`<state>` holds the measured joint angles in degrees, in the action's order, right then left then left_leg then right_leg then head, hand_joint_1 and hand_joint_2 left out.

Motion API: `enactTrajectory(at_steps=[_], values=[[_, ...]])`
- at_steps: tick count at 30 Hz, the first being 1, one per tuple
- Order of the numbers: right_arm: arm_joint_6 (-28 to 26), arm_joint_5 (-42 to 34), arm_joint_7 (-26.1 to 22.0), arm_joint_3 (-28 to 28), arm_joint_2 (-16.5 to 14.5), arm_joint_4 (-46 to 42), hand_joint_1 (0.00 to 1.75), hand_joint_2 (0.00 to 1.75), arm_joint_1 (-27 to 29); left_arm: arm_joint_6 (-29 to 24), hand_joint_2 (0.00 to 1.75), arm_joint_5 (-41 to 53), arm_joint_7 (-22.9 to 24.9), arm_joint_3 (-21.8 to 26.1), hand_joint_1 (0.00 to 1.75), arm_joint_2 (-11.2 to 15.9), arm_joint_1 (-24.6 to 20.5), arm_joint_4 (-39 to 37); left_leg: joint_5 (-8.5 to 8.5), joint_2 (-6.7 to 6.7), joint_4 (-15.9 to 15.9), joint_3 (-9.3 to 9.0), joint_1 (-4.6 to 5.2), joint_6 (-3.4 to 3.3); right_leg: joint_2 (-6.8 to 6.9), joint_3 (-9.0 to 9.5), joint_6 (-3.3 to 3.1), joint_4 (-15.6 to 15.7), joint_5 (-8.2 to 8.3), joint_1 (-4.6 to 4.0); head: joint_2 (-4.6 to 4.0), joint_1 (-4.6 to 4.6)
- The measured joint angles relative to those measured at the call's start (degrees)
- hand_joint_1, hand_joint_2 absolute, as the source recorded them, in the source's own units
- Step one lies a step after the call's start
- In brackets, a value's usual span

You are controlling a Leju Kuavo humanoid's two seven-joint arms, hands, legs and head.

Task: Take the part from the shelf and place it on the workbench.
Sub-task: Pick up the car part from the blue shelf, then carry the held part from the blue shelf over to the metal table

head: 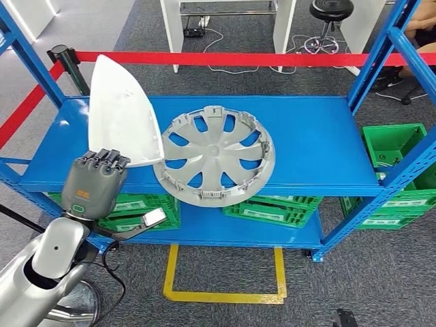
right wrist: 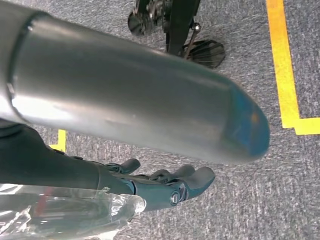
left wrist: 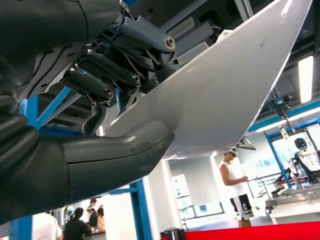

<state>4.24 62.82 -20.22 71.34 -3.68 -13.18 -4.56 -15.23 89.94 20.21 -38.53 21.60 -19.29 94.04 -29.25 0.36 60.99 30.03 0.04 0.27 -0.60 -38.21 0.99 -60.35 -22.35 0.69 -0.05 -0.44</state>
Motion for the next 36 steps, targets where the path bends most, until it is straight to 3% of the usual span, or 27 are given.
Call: enactTrajectory(at_steps=[2, 4, 5, 6, 7, 9, 10, 11, 12, 13, 15, 16, 17, 19, 20, 22, 24, 25, 26, 27, 28, 30, 32, 34, 35, 36], values=[[0.0, 0.0, 0.0, 0.0, 0.0, 0.0, 0.0, 0.0, 0.0, 0.0, 1.75, 0.0, -0.1, 0.2, 1.45, 0.0, 0.0, 0.1, -0.11, 0.03, -3.8, -1.74, 0.35, -0.35, 0.0, -0.38, 0.63, 0.3, 1.03, 0.02, 0.0, -0.03], [0.0, 0.0, 0.0, 0.0, 0.0, 0.0, 0.0, 0.0, 0.1, 0.0, 1.75, 0.0, -0.2, 0.3, 1.45, -0.1, 0.0, 0.2, 0.8, 0.03, -4.5, -1.17, 0.36, -0.61, 0.01, -0.58, 1.42, 1.0, 1.93, 0.17, 0.0, -0.03], [0.0, 0.0, 0.0, 0.0, 0.0, 0.0, 0.0, 0.0, 0.2, 0.0, 1.75, 0.0, -0.3, 0.4, 1.45, -0.2, 0.1, 0.2, 1.44, -0.04, -4.7, -0.8, 0.26, -0.91, 0.05, -0.96, 1.73, 0.7, 1.3, 0.19, 0.0, -0.09], [0.0, 0.0, 0.0, 0.0, -0.1, 0.0, 0.0, 0.0, 0.2, 0.0, 1.75, 0.0, -0.3, 0.5, 1.45, -0.2, 0.1, 0.2, 2.11, -0.12, -4.9, -0.36, 0.11, -1.23, 0.08, -1.54, 2.0, -0.5, -0.37, 0.19, -0.01, -0.2], [0.0, 0.0, 0.0, 0.0, -0.1, 0.1, 0.0, 0.0, 0.3, 0.0, 1.75, 0.0, -0.4, 0.6, 1.45, -0.4, 0.1, 0.2, 2.75, -0.21, -5.0, 0.21, 0.0, -1.47, 0.12, -2.42, 2.19, -3.1, -3.03, 0.22, -0.01, -0.29], [0.0, 0.0, 0.0, 0.0, -0.2, 0.1, 0.0, 0.0, 0.3, 0.0, 1.75, 0.0, -0.5, 0.8, 1.45, -0.5, 0.4, 0.2, 3.95, -0.29, -4.9, 1.69, 0.01, -1.71, 0.16, -4.25, 2.53, -10.7, -8.17, 0.17, -0.02, -0.46], [0.0, 0.0, 0.0, 0.0, -0.1, 0.1, 0.0, 0.0, 0.3, 0.0, 1.75, 0.0, -0.7, 0.9, 1.45, -0.6, 0.6, 0.2, 4.58, -0.31, -4.9, 2.5, 0.02, -1.68, 0.17, -4.59, 2.65, -13.7, -9.19, 0.15, -0.02, -0.46], [0.0, -0.1, 0.0, 0.0, -0.1, 0.1, 0.0, 0.0, 0.3, -0.1, 1.75, 0.0, -0.9, 1.0, 1.45, -0.7, 0.8, 0.2, 5.17, -0.33, -4.8, 3.28, 0.01, -1.61, 0.17, -4.15, 2.73, -15.1, -8.87, 0.14, -0.01, -0.48], [0.0, -0.1, 0.0, 0.0, -0.1, 0.1, 0.0, 0.0, 0.2, -0.1, 1.75, 0.0, -1.1, 1.1, 1.45, -0.7, 1.1, 0.2, 5.73, -0.33, -4.8, 4.04, -0.03, -1.46, 0.18, -2.62, 2.78, -14.2, -7.53, 0.16, -0.01, -0.49], [0.0, -0.1, 0.0, 0.0, -0.1, 0.1, 0.0, 0.0, 0.2, -0.1, 1.75, 0.0, -1.4, 1.3, 1.45, -0.8, 1.4, 0.2, 6.25, -0.32, -4.7, 4.72, -0.07, -1.25, 0.19, -0.04, 2.83, -11.4, -6.04, 0.21, 0.0, -0.49], [0.0, -0.1, 0.0, 0.0, -0.2, 0.1, 0.0, 0.0, -0.1, -0.2, 1.75, 0.0, -2.0, 2.1, 1.45, -0.8, 2.1, 0.3, 7.12, -0.32, -4.4, 5.82, 0.01, -0.61, 0.03, 6.09, 2.81, -3.2, -5.65, 0.18, 0.01, -0.48], [0.0, 0.0, 0.0, 0.0, -0.2, 0.1, 0.0, 0.0, -0.2, -0.4, 1.75, 0.0, -2.4, 2.8, 1.45, -0.8, 2.5, 0.3, 7.54, -0.33, -4.2, 6.11, 0.09, -0.31, -0.07, 8.05, 2.63, -0.2, -6.26, 0.13, 0.01, -0.43], [-0.1, 0.0, 0.0, 0.0, -0.2, 0.1, 0.0, 0.0, -0.2, -0.6, 1.75, 0.0, -2.8, 3.5, 1.45, -0.7, 2.9, 0.4, 7.98, -0.35, -4.1, 6.3, 0.17, -0.03, -0.17, 8.92, 2.32, 1.3, -6.93, 0.01, 0.0, -0.36], [-0.3, 0.2, 0.1, 0.0, -0.4, 0.1, 0.0, 0.0, -0.2, -1.3, 1.75, 0.0, -4.0, 5.3, 1.45, -0.6, 4.2, 0.8, 8.57, -0.36, -4.1, 6.46, 0.09, 0.47, -0.15, 8.4, 1.27, 1.5, -6.49, -0.04, 0.0, -0.25], [-0.6, 0.3, 0.1, 0.0, -0.5, 0.1, 0.0, 0.0, -0.2, -1.8, 1.75, 0.0, -4.6, 6.3, 1.45, -0.6, 5.1, 1.0, 7.84, -0.34, -3.6, 6.73, 0.03, 0.79, -0.1, 7.99, 0.64, 1.5, -6.07, -0.01, 0.0, -0.14], [-1.1, 0.6, 0.2, -0.1, -0.8, 0.1, 0.0, 0.0, -0.2, -2.9, 1.75, 0.0, -6.1, 8.5, 1.45, -0.4, 6.9, 1.2, 3.47, -0.32, 0.2, 8.08, -0.08, 1.42, 0.04, 6.74, -0.51, 1.6, -4.89, 0.13, 0.0, 0.17], [-1.4, 0.9, 0.2, -0.3, -0.9, 0.1, 0.0, 0.0, -0.1, -4.0, 1.75, 0.0, -7.3, 10.7, 1.45, -0.3, 8.6, 1.3, -1.99, -0.31, 7.7, 10.13, -0.11, 1.83, 0.08, 5.11, -0.98, 1.5, -3.52, 0.06, 0.0, 0.36], [-1.5, 1.0, 0.3, -0.4, -1.0, 0.1, 0.0, 0.0, -0.1, -4.4, 1.75, 0.0, -7.8, 11.7, 1.45, -0.3, 9.4, 1.3, -3.21, -0.31, 10.9, 10.67, -0.12, 1.89, 0.1, 4.19, -1.01, 1.5, -2.84, 0.0, 0.01, 0.38], [-1.6, 1.1, 0.3, -0.5, -1.1, 0.1, 0.0, 0.0, 0.0, -4.6, 1.75, 0.0, -8.1, 12.5, 1.45, -0.3, 10.0, 1.3, -3.07, -0.31, 12.6, 10.51, -0.12, 1.85, 0.14, 3.28, -0.98, 1.5, -2.17, -0.06, 0.0, 0.37], [-1.8, 1.1, 0.3, -0.6, -1.2, 0.2, 0.0, 0.0, 0.0, -4.7, 1.75, 0.0, -8.3, 13.2, 1.45, -0.3, 10.5, 1.3, -1.86, -0.31, 12.5, 9.48, -0.1, 1.72, 0.18, 2.41, -0.93, 1.5, -1.51, -0.12, 0.0, 0.37], [-1.9, 1.1, 0.3, -0.6, -1.3, 0.2, 0.0, 0.0, 0.0, -4.7, 1.75, 0.0, -8.4, 13.7, 1.45, -0.3, 10.9, 1.3, -0.24, -0.31, 10.4, 7.46, -0.08, 1.49, 0.21, 1.59, -0.84, 1.5, -0.84, -0.17, 0.0, 0.37], [-2.0, 1.2, 0.4, -0.8, -1.5, 0.2, 0.0, 0.0, -0.1, -4.8, 1.75, 0.0, -8.5, 14.6, 1.45, -0.3, 11.1, 1.4, 0.87, -0.3, 2.1, 0.99, 0.07, 0.87, 0.22, 0.4, -0.54, 1.4, 0.4, -0.29, 0.0, 0.37], [-2.0, 1.3, 0.4, -1.0, -1.6, 0.2, 0.0, 0.0, -0.1, -5.0, 1.75, 0.0, -9.0, 15.5, 1.45, -0.3, 11.3, 1.6, -0.11, -0.3, -4.8, -3.68, 0.32, 0.46, 0.21, -0.16, 0.01, 1.6, 1.74, -0.36, 0.01, 0.36], [-2.1, 1.4, 0.4, -1.1, -1.7, 0.2, 0.0, 0.0, 0.0, -5.2, 1.75, 0.0, -9.7, 16.4, 1.45, -0.4, 11.9, 1.8, 0.25, -0.35, -6.5, -3.87, 0.48, 0.06, 0.21, -0.44, 0.7, 2.2, 3.15, -0.22, 0.01, 0.34], [-2.1, 1.5, 0.4, -1.1, -1.7, 0.2, 0.0, 0.0, 0.2, -5.3, 1.75, 0.0, -10.1, 16.7, 1.45, -0.5, 12.3, 1.8, 0.94, -0.44, -6.6, -3.33, 0.47, -0.3, 0.21, -0.71, 1.04, 2.3, 2.95, -0.12, 0.01, 0.42], [-2.1, 1.7, 0.5, -1.1, -1.8, 0.2, 0.0, 0.0, 0.4, -5.4, 1.75, 0.0, -10.6, 17.1, 1.45, -0.6, 12.7, 1.8, 1.65, -0.53, -6.8, -2.74, 0.38, -0.72, 0.21, -1.17, 1.33, 1.5, 1.61, -0.07, 0.01, 0.38]])
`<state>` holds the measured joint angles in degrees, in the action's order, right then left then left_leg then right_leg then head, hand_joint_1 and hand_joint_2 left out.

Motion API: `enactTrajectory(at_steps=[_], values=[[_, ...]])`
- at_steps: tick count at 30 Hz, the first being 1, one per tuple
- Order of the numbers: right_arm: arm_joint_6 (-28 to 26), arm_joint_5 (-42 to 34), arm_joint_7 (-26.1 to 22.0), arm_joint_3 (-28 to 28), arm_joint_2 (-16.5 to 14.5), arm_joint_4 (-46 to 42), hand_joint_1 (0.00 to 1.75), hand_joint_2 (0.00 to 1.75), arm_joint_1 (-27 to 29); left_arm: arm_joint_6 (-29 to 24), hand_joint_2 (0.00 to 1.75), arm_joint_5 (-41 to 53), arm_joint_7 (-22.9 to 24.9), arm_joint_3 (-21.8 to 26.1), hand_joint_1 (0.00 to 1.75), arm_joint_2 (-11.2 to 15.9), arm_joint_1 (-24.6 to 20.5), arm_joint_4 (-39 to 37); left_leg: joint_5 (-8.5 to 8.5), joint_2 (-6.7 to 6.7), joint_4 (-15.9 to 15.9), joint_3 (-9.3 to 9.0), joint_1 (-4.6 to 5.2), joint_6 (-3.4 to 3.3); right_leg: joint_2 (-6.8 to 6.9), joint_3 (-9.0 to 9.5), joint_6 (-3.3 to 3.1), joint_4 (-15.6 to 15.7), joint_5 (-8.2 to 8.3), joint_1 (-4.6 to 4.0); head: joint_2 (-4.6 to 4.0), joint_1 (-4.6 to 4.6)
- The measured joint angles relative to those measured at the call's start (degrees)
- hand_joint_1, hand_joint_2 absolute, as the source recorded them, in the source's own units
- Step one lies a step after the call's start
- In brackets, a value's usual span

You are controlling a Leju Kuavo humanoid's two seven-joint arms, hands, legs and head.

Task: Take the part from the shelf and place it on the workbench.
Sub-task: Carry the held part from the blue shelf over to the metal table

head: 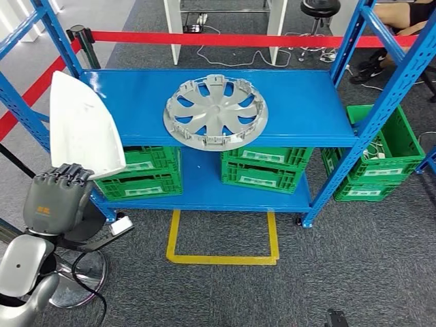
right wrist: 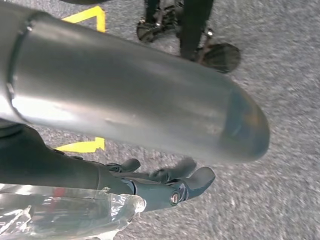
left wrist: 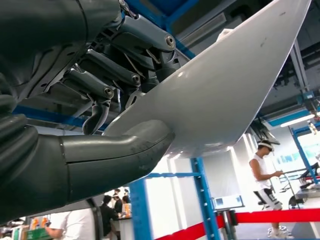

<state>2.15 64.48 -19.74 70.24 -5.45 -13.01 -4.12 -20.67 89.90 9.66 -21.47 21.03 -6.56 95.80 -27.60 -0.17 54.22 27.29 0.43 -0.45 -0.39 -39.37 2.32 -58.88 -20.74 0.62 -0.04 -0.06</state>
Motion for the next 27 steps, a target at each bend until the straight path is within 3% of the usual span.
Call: enactTrajectory(at_steps=[1, 3, 4, 5, 6, 8, 10, 12, 14, 15, 16, 18, 19, 20, 21, 22, 23, 25, 26, 27], values=[[0.0, 0.2, 0.0, 0.0, -0.1, 0.0, 0.0, 0.0, 0.2, -0.1, 1.75, 0.0, -0.5, 0.4, 1.45, -0.2, 0.5, 0.0, 0.78, -0.09, -0.1, 0.7, -0.13, -0.34, 0.0, -0.67, 0.23, -2.0, -2.49, 0.02, 0.0, -0.07], [0.0, 0.5, 0.1, -0.2, -0.3, 0.1, 0.0, 0.0, 0.5, -0.6, 1.75, 0.0, -1.5, 1.5, 1.45, -0.5, 1.6, 0.0, 2.22, -0.14, -0.1, 2.41, -0.1, -0.67, 0.02, -2.16, 0.48, -9.0, -8.56, 0.04, -0.01, -0.28], [0.0, 0.6, 0.1, -0.3, -0.3, 0.1, 0.0, 0.0, 0.5, -0.7, 1.75, 0.0, -2.0, 2.1, 1.45, -0.7, 2.2, 0.0, 3.01, -0.16, 0.0, 3.4, -0.07, -0.67, 0.02, -2.48, 0.57, -12.5, -10.23, 0.02, -0.01, -0.33], [0.0, 0.6, 0.1, -0.3, -0.3, 0.1, 0.0, 0.0, 0.5, -0.9, 1.75, 0.0, -2.4, 2.7, 1.45, -0.9, 2.8, 0.0, 3.79, -0.18, 0.0, 4.44, -0.04, -0.62, 0.01, -2.16, 0.6, -14.7, -10.43, -0.01, -0.01, -0.33], [-0.1, 0.7, 0.1, -0.4, -0.3, 0.1, 0.0, 0.0, 0.5, -1.0, 1.75, 0.0, -2.8, 3.2, 1.45, -1.1, 3.3, 0.0, 4.55, -0.18, 0.2, 5.51, -0.05, -0.54, 0.02, -0.97, 0.6, -15.1, -9.34, -0.03, -0.01, -0.33], [-0.2, 0.7, 0.1, -0.4, -0.3, 0.1, 0.0, 0.0, 0.5, -1.1, 1.75, 0.0, -3.2, 4.1, 1.45, -1.4, 3.9, 0.0, 5.94, -0.13, 0.6, 7.45, -0.1, -0.19, 0.0, 4.21, 0.48, -10.2, -6.87, -0.03, -0.01, -0.34], [-0.3, 0.8, 0.0, -0.5, -0.3, 0.1, 0.0, 0.0, 0.2, -1.2, 1.75, 0.0, -3.3, 5.0, 1.45, -1.6, 4.3, 0.0, 7.05, -0.07, 1.2, 8.75, -0.02, 0.37, -0.09, 10.39, 0.26, -2.0, -7.94, -0.16, -0.01, -0.32], [-0.4, 0.8, 0.0, -0.7, -0.4, 0.1, 0.0, 0.0, 0.2, -1.3, 1.75, 0.0, -3.5, 5.6, 1.45, -1.7, 4.5, 0.0, 8.05, -0.06, 1.5, 9.25, 0.02, 0.94, -0.17, 12.4, -0.19, 1.8, -9.54, -0.41, 0.0, -0.27], [-0.5, 0.9, 0.1, -0.9, -0.6, 0.1, 0.0, 0.0, 0.5, -1.4, 1.75, 0.0, -3.7, 5.8, 1.45, -1.8, 4.7, 0.0, 8.53, -0.01, 1.6, 9.48, -0.18, 1.5, 0.0, 11.4, -1.03, 1.5, -9.02, -0.5, 0.0, -0.26], [-0.6, 1.0, 0.1, -0.9, -0.6, 0.1, 0.0, 0.0, 0.6, -1.4, 1.75, 0.0, -3.8, 5.9, 1.45, -1.8, 4.8, 0.0, 7.35, 0.02, 2.4, 9.86, -0.28, 1.83, 0.17, 10.9, -1.52, 1.4, -8.51, -0.46, -0.01, -0.2], [-0.7, 1.1, 0.1, -0.9, -0.7, 0.1, 0.0, 0.0, 0.6, -1.4, 1.75, 0.0, -4.0, 6.0, 1.45, -1.9, 4.9, 0.0, 5.01, 0.04, 4.2, 10.51, -0.36, 2.14, 0.33, 10.27, -1.99, 1.4, -7.88, -0.38, -0.01, -0.12], [-0.9, 1.3, 0.1, -1.0, -0.8, 0.1, 0.0, 0.0, 0.6, -1.4, 1.75, 0.0, -4.2, 6.5, 1.45, -2.0, 5.0, 0.0, -1.48, 0.05, 10.9, 12.37, -0.48, 2.66, 0.46, 8.69, -2.5, 1.4, -6.34, -0.3, -0.02, 0.11], [-1.0, 1.4, 0.1, -1.1, -0.8, 0.1, 0.0, 0.0, 0.5, -1.4, 1.75, 0.0, -4.3, 6.8, 1.45, -2.1, 5.0, 0.0, -3.55, 0.05, 14.7, 13.06, -0.51, 2.79, 0.46, 7.72, -2.58, 1.3, -5.51, -0.32, -0.01, 0.17], [-1.0, 1.5, 0.1, -1.2, -0.8, 0.1, 0.0, 0.0, 0.5, -1.4, 1.75, 0.0, -4.5, 7.0, 1.45, -2.2, 5.1, 0.0, -4.03, 0.05, 17.4, 13.17, -0.53, 2.84, 0.46, 6.68, -2.53, 1.2, -4.69, -0.34, -0.01, 0.2], [-1.0, 1.5, 0.1, -1.2, -0.8, 0.1, 0.0, 0.0, 0.5, -1.4, 1.75, 0.0, -4.6, 7.2, 1.45, -2.3, 5.1, 0.0, -3.1, 0.05, 18.4, 12.44, -0.53, 2.81, 0.47, 5.55, -2.43, 1.1, -3.9, -0.36, -0.01, 0.2], [-1.0, 1.5, 0.1, -1.3, -0.8, 0.1, 0.0, 0.0, 0.5, -1.4, 1.75, 0.0, -4.7, 7.3, 1.45, -2.4, 5.2, 0.0, -1.39, 0.05, 17.4, 10.75, -0.53, 2.7, 0.48, 4.51, -2.31, 1.1, -3.17, -0.36, -0.01, 0.2], [-1.0, 1.5, 0.1, -1.3, -0.8, 0.1, 0.0, 0.0, 0.5, -1.4, 1.75, 0.0, -4.8, 7.4, 1.45, -2.5, 5.2, 0.0, 0.1, 0.06, 14.4, 8.08, -0.53, 2.54, 0.49, 3.68, -2.17, 1.0, -2.49, -0.37, -0.01, 0.2], [-1.1, 1.5, 0.1, -1.3, -0.8, 0.1, 0.0, 0.0, 0.4, -1.4, 1.75, 0.0, -4.9, 7.8, 1.45, -2.6, 5.2, 0.0, 0.11, 0.1, 5.7, 1.82, -0.4, 2.11, 0.47, 2.52, -1.76, 0.9, -1.28, -0.48, -0.02, 0.16], [-1.1, 1.5, 0.1, -1.3, -0.8, 0.1, 0.0, 0.0, 0.4, -1.4, 1.75, 0.0, -4.9, 8.0, 1.45, -2.7, 5.2, 0.0, -0.52, 0.12, 2.4, -0.21, -0.27, 1.88, 0.46, 2.21, -1.48, 1.1, -0.6, -0.5, -0.02, 0.16], [-1.1, 1.5, 0.0, -1.3, -0.8, 0.1, 0.0, 0.0, 0.4, -1.4, 1.75, 0.0, -4.9, 8.1, 1.45, -2.7, 5.2, 0.0, -1.0, 0.14, 0.5, -1.14, -0.09, 1.61, 0.47, 1.97, -1.14, 1.3, 0.09, -0.47, -0.02, 0.15]])
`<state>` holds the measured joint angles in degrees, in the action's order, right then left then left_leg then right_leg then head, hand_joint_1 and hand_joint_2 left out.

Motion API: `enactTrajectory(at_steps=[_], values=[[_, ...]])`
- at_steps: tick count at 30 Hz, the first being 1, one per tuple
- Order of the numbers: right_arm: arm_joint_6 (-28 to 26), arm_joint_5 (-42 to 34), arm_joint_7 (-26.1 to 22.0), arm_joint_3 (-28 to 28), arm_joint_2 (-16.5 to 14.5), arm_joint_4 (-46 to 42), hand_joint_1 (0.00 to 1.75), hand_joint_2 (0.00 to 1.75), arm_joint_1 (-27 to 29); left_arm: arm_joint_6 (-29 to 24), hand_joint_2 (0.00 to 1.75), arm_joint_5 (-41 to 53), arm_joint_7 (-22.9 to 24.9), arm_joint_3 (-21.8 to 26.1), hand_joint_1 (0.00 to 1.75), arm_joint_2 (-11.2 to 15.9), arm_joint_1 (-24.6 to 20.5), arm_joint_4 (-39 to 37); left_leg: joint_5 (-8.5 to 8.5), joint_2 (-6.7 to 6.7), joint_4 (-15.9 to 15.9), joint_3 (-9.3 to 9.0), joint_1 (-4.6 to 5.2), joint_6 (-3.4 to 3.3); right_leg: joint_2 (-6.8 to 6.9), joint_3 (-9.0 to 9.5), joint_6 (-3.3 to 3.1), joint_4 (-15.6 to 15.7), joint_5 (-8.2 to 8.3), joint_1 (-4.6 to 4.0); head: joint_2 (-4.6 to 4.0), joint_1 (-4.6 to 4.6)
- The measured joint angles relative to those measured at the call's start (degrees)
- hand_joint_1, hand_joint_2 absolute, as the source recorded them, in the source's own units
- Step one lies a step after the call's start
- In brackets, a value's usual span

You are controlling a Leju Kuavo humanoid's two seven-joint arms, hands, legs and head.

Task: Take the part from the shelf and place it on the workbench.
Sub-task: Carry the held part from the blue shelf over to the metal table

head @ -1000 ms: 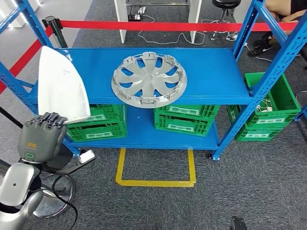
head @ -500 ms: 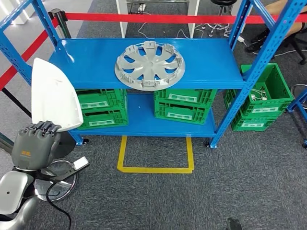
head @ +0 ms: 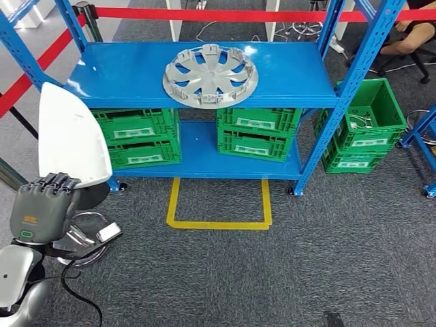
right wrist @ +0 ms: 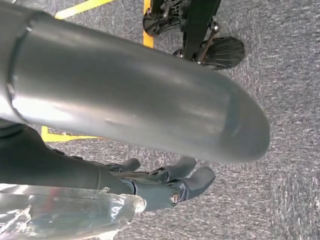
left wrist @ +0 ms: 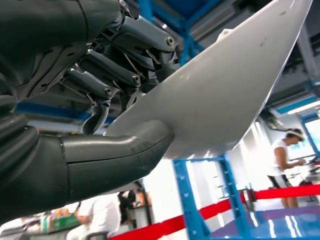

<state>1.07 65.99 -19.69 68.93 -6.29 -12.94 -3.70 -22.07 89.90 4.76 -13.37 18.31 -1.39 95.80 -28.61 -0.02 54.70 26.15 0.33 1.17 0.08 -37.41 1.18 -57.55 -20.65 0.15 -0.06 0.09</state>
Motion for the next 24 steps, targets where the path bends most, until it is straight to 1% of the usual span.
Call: enactTrajectory(at_steps=[1, 2, 3, 4, 5, 6, 7, 8, 9, 10, 11, 12, 13, 14, 15, 16, 17, 18, 19, 20, 21, 22, 23, 24], values=[[0.0, 0.0, 0.0, 0.0, 0.0, 0.0, 0.0, 0.0, 0.1, 0.0, 1.75, 0.0, 0.0, 0.1, 1.45, -0.1, 0.0, 0.0, 0.22, 0.0, -0.7, 0.13, 0.1, -0.34, 0.01, -0.19, 0.36, 0.3, 0.73, 0.05, 0.01, -0.03], [0.0, 0.0, 0.0, 0.0, 0.0, 0.0, 0.0, 0.0, 0.2, 0.0, 1.75, 0.0, 0.0, 0.1, 1.45, -0.1, 0.1, 0.0, 0.84, -0.07, -0.7, 0.68, 0.09, -0.75, -0.02, -0.44, 0.71, 0.5, 0.97, 0.15, 0.0, 0.04], [0.1, 0.0, 0.0, 0.0, 0.0, 0.0, 0.0, 0.0, 0.4, 0.0, 1.75, 0.0, 0.0, 0.2, 1.45, -0.2, 0.1, 0.0, 1.49, -0.14, -0.9, 1.26, 0.03, -1.22, -0.04, -0.99, 1.04, 0.0, 0.04, 0.19, 0.0, -0.03], [0.1, 0.0, 0.0, 0.0, -0.1, 0.0, 0.0, 0.0, 0.5, 0.0, 1.75, 0.0, -0.1, 0.2, 1.45, -0.3, 0.2, 0.0, 2.19, -0.2, -1.0, 1.92, -0.08, -1.64, -0.06, -1.75, 1.33, -1.7, -2.05, 0.2, 0.0, -0.12], [0.1, 0.0, 0.0, 0.0, -0.1, 0.0, 0.0, 0.0, 0.6, 0.0, 1.75, -0.1, -0.1, 0.2, 1.45, -0.3, 0.2, 0.0, 2.83, -0.26, -1.0, 2.61, -0.13, -1.95, -0.09, -2.72, 1.57, -4.6, -5.02, 0.25, -0.01, -0.2], [0.1, 0.0, 0.0, 0.0, -0.2, 0.0, 0.0, 0.0, 0.7, 0.0, 1.75, -0.1, -0.2, 0.3, 1.45, -0.4, 0.3, 0.0, 3.46, -0.25, -1.0, 3.34, -0.1, -2.12, -0.08, -3.76, 1.76, -8.6, -8.1, 0.25, -0.01, -0.33], [0.1, 0.0, 0.0, 0.0, -0.2, 0.0, 0.0, 0.0, 0.7, 0.0, 1.75, -0.2, -0.3, 0.4, 1.45, -0.5, 0.3, 0.0, 4.08, -0.26, -0.9, 4.09, -0.07, -2.17, -0.08, -4.47, 1.91, -12.6, -10.21, 0.26, -0.01, -0.35], [0.1, 0.0, 0.0, 0.0, -0.2, 0.0, 0.0, 0.0, 0.6, 0.0, 1.75, -0.3, -0.4, 0.5, 1.45, -0.7, 0.4, -0.1, 4.71, -0.26, -0.9, 4.85, -0.04, -2.15, -0.09, -4.64, 1.98, -15.6, -10.91, 0.25, 0.0, -0.34], [0.1, 0.0, 0.0, 0.0, -0.2, 0.0, 0.0, 0.0, 0.6, 0.0, 1.75, -0.4, -0.6, 0.6, 1.45, -0.8, 0.5, -0.1, 5.33, -0.26, -0.9, 5.63, -0.02, -2.08, -0.09, -3.94, 1.98, -16.7, -10.29, 0.24, 0.0, -0.34], [0.1, 0.0, 0.0, 0.0, -0.2, 0.0, 0.0, 0.0, 0.6, 0.0, 1.75, -0.5, -0.7, 0.8, 1.45, -0.9, 0.6, -0.2, 5.95, -0.25, -0.9, 6.41, -0.02, -1.97, -0.09, -2.2, 1.95, -15.8, -8.78, 0.23, 0.0, -0.34], [0.1, 0.0, 0.0, 0.0, -0.2, 0.0, 0.0, 0.0, 0.6, 0.0, 1.75, -0.5, -0.9, 1.0, 1.45, -1.0, 0.7, -0.2, 6.49, -0.23, -0.8, 7.11, -0.04, -1.82, -0.08, 0.26, 1.88, -13.1, -7.2, 0.25, 0.0, -0.35], [0.1, 0.0, 0.0, 0.0, -0.2, 0.0, 0.0, 0.0, 0.5, 0.0, 1.75, -0.6, -1.1, 1.2, 1.45, -1.0, 0.7, -0.2, 7.0, -0.2, -0.7, 7.79, 0.02, -1.56, -0.1, 3.71, 1.81, -8.8, -6.62, 0.24, -0.01, -0.36], [0.1, 0.0, 0.0, 0.0, -0.2, 0.0, 0.0, 0.0, 0.4, 0.0, 1.75, -0.6, -1.2, 1.4, 1.45, -1.1, 0.8, -0.2, 7.49, -0.21, -0.5, 8.33, 0.08, -1.28, -0.18, 6.88, 1.63, -4.2, -6.86, 0.2, -0.01, -0.35], [0.1, 0.0, 0.0, 0.0, -0.2, 0.0, 0.0, 0.0, 0.2, 0.0, 1.75, -0.7, -1.3, 1.7, 1.45, -1.1, 0.8, -0.2, 8.03, -0.21, -0.4, 8.68, 0.14, -1.03, -0.29, 9.01, 1.41, -1.0, -7.35, 0.14, -0.01, -0.34], [0.1, 0.0, 0.0, 0.0, -0.2, 0.0, 0.0, 0.0, 0.1, -0.1, 1.75, -0.7, -1.3, 1.9, 1.45, -1.2, 0.8, -0.2, 8.57, -0.23, -0.3, 8.93, 0.18, -0.79, -0.41, 10.39, 1.2, 1.3, -7.95, 0.03, -0.01, -0.36], [0.1, 0.0, 0.0, 0.0, -0.2, 0.0, 0.0, 0.0, 0.2, -0.1, 1.75, -0.8, -1.3, 2.0, 1.45, -1.2, 0.8, -0.2, 9.11, -0.23, -0.3, 9.1, 0.15, -0.58, -0.51, 10.31, 0.89, 1.8, -7.87, -0.03, -0.01, -0.34], [0.1, 0.0, 0.0, 0.0, -0.3, 0.1, 0.0, 0.0, 0.2, -0.1, 1.75, -0.8, -1.4, 2.0, 1.45, -1.3, 0.9, -0.2, 9.24, -0.18, -0.2, 9.37, 0.08, -0.32, -0.48, 9.83, 0.57, 1.5, -7.4, 0.02, -0.01, -0.38], [0.1, 0.0, 0.1, 0.0, -0.4, 0.1, 0.0, 0.0, 0.2, -0.1, 1.75, -0.9, -1.4, 2.1, 1.45, -1.3, 1.0, -0.2, 8.41, -0.13, 0.4, 9.86, 0.04, 0.0, -0.43, 9.37, 0.15, 1.5, -7.04, 0.1, -0.01, -0.33], [0.1, 0.0, 0.1, 0.0, -0.5, 0.1, 0.0, 0.0, 0.2, -0.1, 1.75, -0.9, -1.5, 2.2, 1.45, -1.3, 1.0, -0.2, 6.65, -0.08, 2.0, 10.59, -0.03, 0.36, -0.36, 8.78, -0.35, 1.5, -6.57, 0.19, -0.01, -0.21], [0.1, 0.0, 0.1, 0.0, -0.5, 0.1, 0.0, 0.0, 0.2, -0.2, 1.75, -1.0, -1.5, 2.3, 1.45, -1.3, 1.1, -0.2, 4.05, -0.05, 4.8, 11.56, -0.13, 0.67, -0.29, 8.22, -0.78, 1.4, -6.1, 0.25, -0.01, -0.12], [0.1, 0.0, 0.1, 0.0, -0.5, 0.1, 0.0, 0.0, 0.2, -0.2, 1.75, -1.0, -1.5, 2.5, 1.45, -1.4, 1.1, -0.3, 1.18, -0.06, 8.7, 12.65, -0.2, 0.9, -0.29, 7.58, -1.07, 1.3, -5.64, 0.18, -0.01, 0.01], [0.1, 0.0, 0.1, 0.0, -0.5, 0.1, 0.0, 0.0, 0.2, -0.2, 1.75, -1.1, -1.5, 2.6, 1.45, -1.4, 1.1, -0.3, -1.08, -0.06, 12.9, 13.64, -0.27, 1.03, -0.27, 6.93, -1.2, 1.2, -5.17, 0.09, -0.01, 0.04], [0.1, 0.0, 0.1, 0.0, -0.5, 0.1, 0.0, 0.0, 0.2, -0.2, 1.75, -1.1, -1.5, 2.6, 1.45, -1.5, 1.1, -0.3, -2.18, -0.06, 16.0, 14.16, -0.29, 1.06, -0.27, 6.23, -1.25, 1.2, -4.68, -0.02, -0.01, 0.03], [0.1, 0.0, 0.1, 0.0, -0.5, 0.1, 0.0, 0.0, 0.2, -0.2, 1.75, -1.1, -1.5, 2.7, 1.45, -1.5, 1.1, -0.4, -2.01, -0.05, 17.4, 13.87, -0.27, 0.96, -0.27, 5.49, -1.25, 1.1, -4.18, -0.13, -0.01, 0.03]])
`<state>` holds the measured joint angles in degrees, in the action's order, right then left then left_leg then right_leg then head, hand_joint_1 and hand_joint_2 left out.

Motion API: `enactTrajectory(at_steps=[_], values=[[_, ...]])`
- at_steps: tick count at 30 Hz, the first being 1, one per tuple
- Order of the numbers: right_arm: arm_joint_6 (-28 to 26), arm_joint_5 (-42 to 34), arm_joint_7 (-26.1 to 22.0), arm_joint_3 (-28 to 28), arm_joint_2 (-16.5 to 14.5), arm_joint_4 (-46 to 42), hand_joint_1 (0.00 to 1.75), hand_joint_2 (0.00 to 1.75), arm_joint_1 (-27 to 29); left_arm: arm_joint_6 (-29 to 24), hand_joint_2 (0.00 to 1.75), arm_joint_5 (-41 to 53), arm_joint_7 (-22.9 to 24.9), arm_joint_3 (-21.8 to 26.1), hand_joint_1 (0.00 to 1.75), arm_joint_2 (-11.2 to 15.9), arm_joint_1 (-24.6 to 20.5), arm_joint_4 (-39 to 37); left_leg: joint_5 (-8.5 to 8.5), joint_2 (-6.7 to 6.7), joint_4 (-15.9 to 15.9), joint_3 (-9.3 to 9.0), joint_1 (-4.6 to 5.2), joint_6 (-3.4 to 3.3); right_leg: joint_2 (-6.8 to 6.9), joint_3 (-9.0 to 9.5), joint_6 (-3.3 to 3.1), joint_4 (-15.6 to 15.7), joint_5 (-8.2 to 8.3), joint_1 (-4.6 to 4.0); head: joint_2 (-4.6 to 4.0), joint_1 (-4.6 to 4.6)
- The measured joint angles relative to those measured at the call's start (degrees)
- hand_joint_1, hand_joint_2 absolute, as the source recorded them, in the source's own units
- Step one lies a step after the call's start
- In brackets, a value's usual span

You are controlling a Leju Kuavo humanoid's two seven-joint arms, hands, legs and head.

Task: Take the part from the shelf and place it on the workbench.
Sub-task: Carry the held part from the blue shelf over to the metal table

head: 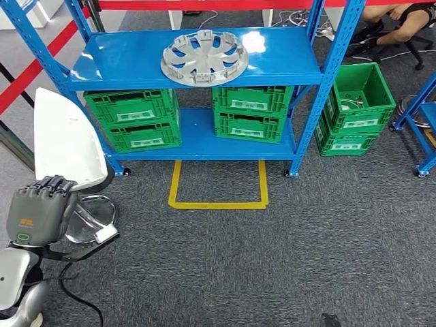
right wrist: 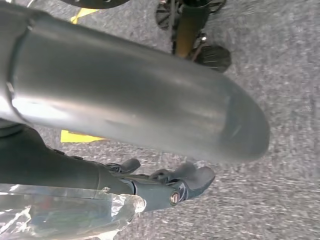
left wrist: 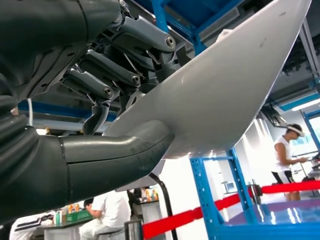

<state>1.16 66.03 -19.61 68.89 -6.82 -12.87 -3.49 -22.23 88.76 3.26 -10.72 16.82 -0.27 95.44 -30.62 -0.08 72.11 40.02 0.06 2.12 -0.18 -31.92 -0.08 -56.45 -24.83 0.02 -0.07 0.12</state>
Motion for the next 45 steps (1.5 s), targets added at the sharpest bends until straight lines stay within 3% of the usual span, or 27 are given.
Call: enactTrajectory(at_steps=[1, 3, 5, 7, 9, 10, 13, 14, 15, 16, 18, 20, 21, 23, 25, 26, 28, 29, 30, 32, 34, 36, 37, 40, 42, 44, 45], values=[[0.0, 0.0, 0.0, 0.0, 0.0, 0.0, 0.0, 0.0, 0.0, 0.0, 1.75, 0.0, 0.0, 0.0, 1.45, 0.0, 0.0, 0.0, 1.22, 0.01, -0.8, -1.26, 0.04, -0.23, -0.02, -0.71, 0.01, -0.1, 0.49, -0.11, 0.0, -0.01], [0.0, 0.0, 0.0, 0.0, 0.0, 0.0, 0.0, 0.0, 0.0, 0.0, 1.75, -0.1, 0.0, 0.2, 1.45, 0.0, 0.0, -0.1, 4.09, 0.06, -7.5, -6.27, 0.29, -1.13, -0.08, -1.79, 0.06, -0.2, 1.35, -0.31, 0.0, -0.01], [0.0, 0.0, 0.0, 0.0, 0.0, 0.0, 0.0, 0.0, -0.1, 0.0, 1.75, -0.1, 0.0, 0.3, 1.45, 0.0, -0.1, -0.1, 4.51, 0.1, -15.4, -11.2, 0.58, -1.93, -0.12, -2.47, 0.33, -0.3, 2.23, -0.48, 0.0, -0.04], [0.0, 0.0, 0.0, 0.0, -0.1, 0.0, 0.0, 0.0, -0.1, -0.1, 1.75, -0.1, 0.0, 0.4, 1.45, 0.0, -0.2, -0.1, 4.16, 0.11, -18.6, -12.68, 0.83, -2.21, -0.1, -3.1, 0.89, -0.2, 3.21, -0.43, 0.0, -0.06], [0.0, 0.0, 0.0, 0.0, -0.1, 0.0, 0.0, 0.0, 0.0, -0.2, 1.75, -0.2, -0.1, 0.5, 1.45, -0.1, -0.1, -0.1, 5.04, -0.04, -19.0, -11.95, 0.75, -2.5, -0.12, -3.85, 1.56, -0.4, 3.14, -0.3, 0.0, -0.02], [0.0, 0.0, 0.0, 0.0, -0.1, 0.0, 0.0, 0.0, 0.2, -0.2, 1.75, -0.2, -0.2, 0.5, 1.45, -0.1, -0.1, -0.1, 5.64, -0.14, -19.1, -11.47, 0.63, -2.76, -0.14, -4.46, 1.91, -1.4, 1.71, -0.27, 0.0, -0.13], [0.0, 0.0, 0.0, 0.0, -0.1, 0.0, 0.0, 0.0, 0.4, -0.2, 1.75, -0.2, -0.4, 0.5, 1.45, -0.3, 0.0, -0.1, 7.4, -0.28, -19.1, -9.53, 0.46, -3.31, -0.14, -7.32, 2.78, -11.1, -6.23, -0.03, 0.0, -0.5], [0.0, 0.0, 0.0, 0.0, -0.1, 0.0, 0.0, 0.0, 0.4, -0.2, 1.75, -0.3, -0.5, 0.5, 1.45, -0.3, 0.0, -0.2, 7.97, -0.28, -19.0, -8.72, 0.43, -3.3, -0.14, -7.96, 3.02, -14.7, -7.74, 0.06, 0.0, -0.54], [0.0, 0.0, 0.0, 0.0, -0.1, 0.0, 0.0, 0.0, 0.3, -0.2, 1.75, -0.3, -0.6, 0.5, 1.45, -0.4, 0.1, -0.2, 8.53, -0.29, -18.7, -7.83, 0.37, -3.21, -0.13, -7.9, 3.25, -17.0, -7.83, 0.12, 0.0, -0.55], [0.0, 0.0, 0.0, 0.0, -0.1, 0.0, 0.0, 0.0, 0.3, -0.2, 1.75, -0.4, -0.7, 0.5, 1.45, -0.4, 0.1, -0.3, 9.06, -0.29, -18.5, -6.91, 0.26, -3.06, -0.13, -6.96, 3.46, -17.3, -6.69, 0.21, 0.0, -0.6], [0.0, 0.0, 0.0, 0.0, -0.1, 0.0, 0.0, 0.0, 0.2, -0.2, 1.75, -0.5, -0.9, 0.5, 1.45, -0.6, 0.2, -0.4, 10.04, -0.23, -17.7, -5.03, 0.02, -2.53, -0.15, -2.31, 3.98, -12.1, -3.72, 0.54, 0.0, -0.62], [0.0, 0.1, 0.0, 0.0, -0.2, 0.0, 0.0, 0.0, -0.1, -0.2, 1.75, -0.6, -1.0, 0.8, 1.45, -0.6, 0.3, -0.4, 10.93, -0.15, -16.8, -3.56, 0.0, -1.85, -0.35, 3.07, 4.03, -4.4, -4.07, 0.67, 0.01, -0.66], [0.0, 0.1, 0.0, 0.0, -0.3, 0.0, 0.0, 0.0, -0.2, -0.3, 1.75, -0.6, -1.1, 1.0, 1.45, -0.7, 0.3, -0.4, 11.38, -0.12, -16.4, -3.17, 0.05, -1.57, -0.49, 4.36, 3.79, -2.1, -4.89, 0.63, 0.01, -0.65], [0.0, 0.1, 0.0, 0.0, -0.3, 0.0, 0.0, 0.0, -0.2, -0.3, 1.75, -0.7, -1.3, 1.3, 1.45, -0.7, 0.3, -0.4, 12.32, -0.09, -16.3, -2.89, 0.02, -1.15, -0.64, 3.99, 2.66, -1.6, -4.99, 0.47, 0.02, -0.57], [0.0, 0.1, 0.1, 0.0, -0.3, 0.0, 0.0, 0.0, -0.2, -0.4, 1.75, -1.0, -1.5, 1.5, 1.45, -0.7, 0.5, -0.4, 10.71, -0.02, -15.3, -2.25, -0.11, -0.57, -0.48, 2.79, 1.49, -1.7, -4.25, 0.55, 0.01, -0.49], [0.0, 0.1, 0.0, 0.0, -0.3, 0.0, 0.0, 0.0, -0.2, -0.4, 1.75, -1.3, -1.7, 1.6, 1.45, -0.7, 0.6, -0.4, 8.27, 0.0, -13.5, -1.62, -0.16, -0.26, -0.37, 2.22, 0.88, -1.7, -3.68, 0.64, 0.01, -0.41], [0.0, 0.1, 0.0, 0.0, -0.3, 0.0, 0.0, 0.0, -0.3, -0.5, 1.75, -1.9, -2.1, 1.8, 1.45, -0.7, 0.7, -0.4, 2.12, 0.01, -6.8, 0.04, -0.21, 0.21, -0.27, 0.85, 0.21, -1.7, -2.32, 0.63, 0.01, -0.25], [0.0, 0.2, 0.0, 0.0, -0.3, 0.0, 0.0, 0.0, -0.2, -0.7, 1.75, -2.2, -2.2, 1.8, 1.45, -0.7, 0.8, -0.4, 0.32, 0.0, -3.0, 0.74, -0.22, 0.31, -0.25, 0.12, 0.14, -1.7, -1.6, 0.61, 0.01, -0.24], [0.0, 0.4, 0.0, 0.0, -0.3, 0.0, 0.0, 0.0, -0.2, -0.8, 1.75, -2.4, -2.4, 1.8, 1.45, -0.8, 0.9, -0.4, 0.01, 0.0, -0.2, 0.97, -0.22, 0.32, -0.23, -0.74, 0.15, -1.8, -0.92, 0.59, 0.01, -0.24], [0.0, 0.8, 0.0, 0.0, -0.3, 0.0, 0.0, 0.0, -0.1, -1.1, 1.75, -2.6, -2.5, 1.9, 1.45, -0.8, 1.2, -0.4, 2.67, 0.01, 0.1, -1.0, -0.2, 0.05, -0.23, -2.35, 0.36, -1.8, 0.3, 0.54, 0.0, -0.25], [0.0, 1.0, 0.0, 0.0, -0.3, 0.0, 0.0, 0.0, -0.1, -1.2, 1.75, -2.6, -2.6, 2.1, 1.45, -0.8, 1.3, -0.4, 4.59, 0.01, -7.0, -6.59, -0.11, -0.51, -0.27, -3.47, 0.73, -1.8, 1.33, 0.44, 0.0, -0.25], [0.0, 1.0, 0.0, 0.0, -0.3, 0.0, 0.0, 0.0, -0.1, -1.4, 1.75, -2.7, -2.6, 2.2, 1.45, -0.8, 1.3, -0.3, 3.5, 0.01, -14.6, -11.58, 0.07, -0.95, -0.3, -4.1, 1.26, -1.9, 2.23, 0.31, 0.0, -0.29], [-0.1, 1.1, -0.1, 0.0, -0.3, 0.0, 0.0, 0.0, -0.1, -1.4, 1.75, -2.7, -2.6, 2.3, 1.45, -0.8, 1.3, -0.3, 2.89, 0.02, -16.6, -12.61, 0.2, -1.14, -0.29, -4.3, 1.58, -1.8, 2.69, 0.3, 0.0, -0.31], [-0.6, 1.5, -0.1, -0.1, -0.3, 0.0, 0.0, 0.0, 0.2, -1.6, 1.75, -2.8, -2.7, 2.6, 1.45, -0.8, 1.5, -0.2, 3.58, -0.09, -17.5, -12.07, 0.17, -2.1, -0.25, -5.16, 2.52, -2.3, 2.71, 0.42, 0.0, -0.39], [-1.1, 1.9, 0.0, -0.3, -0.3, 0.0, 0.0, 0.0, 0.4, -1.8, 1.75, -2.8, -2.8, 2.9, 1.45, -0.8, 1.7, -0.2, 4.41, -0.19, -17.6, -11.4, -0.01, -2.75, -0.24, -7.33, 2.91, -7.3, -0.89, 0.48, 0.01, -0.63], [-1.5, 2.2, 0.0, -0.5, -0.3, 0.0, 0.0, 0.0, 0.5, -1.9, 1.75, -2.9, -2.9, 3.2, 1.45, -0.9, 2.0, -0.2, 5.14, -0.17, -17.5, -10.52, 0.08, -3.02, -0.22, -10.02, 3.17, -15.4, -5.28, 0.5, 0.01, -0.8], [-1.8, 2.3, 0.1, -0.6, -0.3, 0.0, 0.0, 0.0, 0.5, -1.9, 1.75, -2.9, -2.9, 3.3, 1.45, -0.9, 2.2, -0.2, 5.48, -0.11, -17.5, -10.11, 0.14, -3.01, -0.22, -10.55, 3.23, -17.9, -6.35, 0.49, 0.01, -0.8]])
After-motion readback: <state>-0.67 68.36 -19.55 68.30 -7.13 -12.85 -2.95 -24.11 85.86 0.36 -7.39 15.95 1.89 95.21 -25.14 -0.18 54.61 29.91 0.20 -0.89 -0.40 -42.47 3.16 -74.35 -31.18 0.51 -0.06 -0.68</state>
